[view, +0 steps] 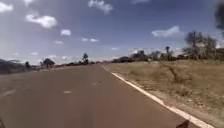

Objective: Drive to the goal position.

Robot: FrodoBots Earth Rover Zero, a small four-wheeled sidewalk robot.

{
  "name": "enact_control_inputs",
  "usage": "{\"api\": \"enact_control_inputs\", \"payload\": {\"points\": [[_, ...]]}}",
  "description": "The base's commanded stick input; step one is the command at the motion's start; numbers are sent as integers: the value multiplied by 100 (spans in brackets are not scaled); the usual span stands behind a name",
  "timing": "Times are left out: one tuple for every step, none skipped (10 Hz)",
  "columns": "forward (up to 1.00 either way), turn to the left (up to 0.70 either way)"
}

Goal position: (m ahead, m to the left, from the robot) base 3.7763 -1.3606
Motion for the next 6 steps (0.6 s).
{"api": "enact_control_inputs", "payload": {"points": [[85, 1], [85, 1], [85, 1], [85, 1], [85, 1], [85, 1]]}}
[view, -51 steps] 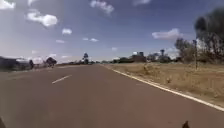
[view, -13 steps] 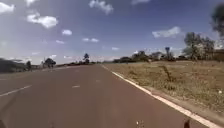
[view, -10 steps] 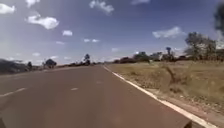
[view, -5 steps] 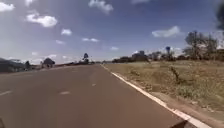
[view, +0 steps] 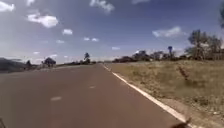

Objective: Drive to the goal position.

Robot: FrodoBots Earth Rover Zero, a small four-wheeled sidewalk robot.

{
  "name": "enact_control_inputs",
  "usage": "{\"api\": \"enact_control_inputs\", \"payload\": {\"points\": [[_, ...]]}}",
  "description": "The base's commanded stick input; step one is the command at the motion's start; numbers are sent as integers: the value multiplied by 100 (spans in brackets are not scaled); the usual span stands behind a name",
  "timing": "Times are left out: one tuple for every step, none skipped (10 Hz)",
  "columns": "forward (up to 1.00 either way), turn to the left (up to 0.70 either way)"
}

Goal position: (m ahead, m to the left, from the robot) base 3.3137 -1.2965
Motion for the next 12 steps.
{"api": "enact_control_inputs", "payload": {"points": [[85, 1], [85, 1], [85, 1], [85, 1], [85, 1], [85, 1], [85, 1], [85, 1], [85, 1], [85, 1], [85, 1], [85, 1]]}}
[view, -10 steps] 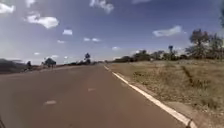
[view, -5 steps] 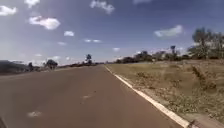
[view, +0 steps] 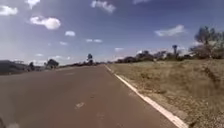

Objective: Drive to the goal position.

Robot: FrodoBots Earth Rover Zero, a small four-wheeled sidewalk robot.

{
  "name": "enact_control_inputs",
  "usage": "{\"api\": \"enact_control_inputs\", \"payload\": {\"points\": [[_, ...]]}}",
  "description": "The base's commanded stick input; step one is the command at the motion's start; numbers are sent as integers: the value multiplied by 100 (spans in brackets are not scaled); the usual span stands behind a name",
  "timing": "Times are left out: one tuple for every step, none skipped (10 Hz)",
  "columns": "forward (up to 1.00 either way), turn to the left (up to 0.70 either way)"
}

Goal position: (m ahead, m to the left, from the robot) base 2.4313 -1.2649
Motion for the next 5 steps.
{"api": "enact_control_inputs", "payload": {"points": [[85, 1], [85, 1], [85, 1], [85, 1], [85, 1]]}}
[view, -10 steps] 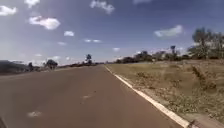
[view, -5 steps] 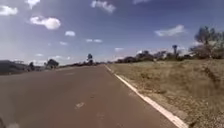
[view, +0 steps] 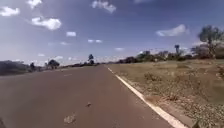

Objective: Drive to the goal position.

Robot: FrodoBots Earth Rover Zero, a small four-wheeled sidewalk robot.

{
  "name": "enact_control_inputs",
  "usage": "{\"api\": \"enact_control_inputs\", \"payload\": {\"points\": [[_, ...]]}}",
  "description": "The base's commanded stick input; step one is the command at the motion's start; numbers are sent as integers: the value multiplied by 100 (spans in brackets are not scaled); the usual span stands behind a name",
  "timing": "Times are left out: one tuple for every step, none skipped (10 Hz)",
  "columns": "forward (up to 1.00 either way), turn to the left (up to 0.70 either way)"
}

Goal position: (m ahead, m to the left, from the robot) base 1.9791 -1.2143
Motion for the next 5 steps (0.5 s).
{"api": "enact_control_inputs", "payload": {"points": [[85, 1], [85, 1], [85, 1], [85, 1], [85, 1]]}}
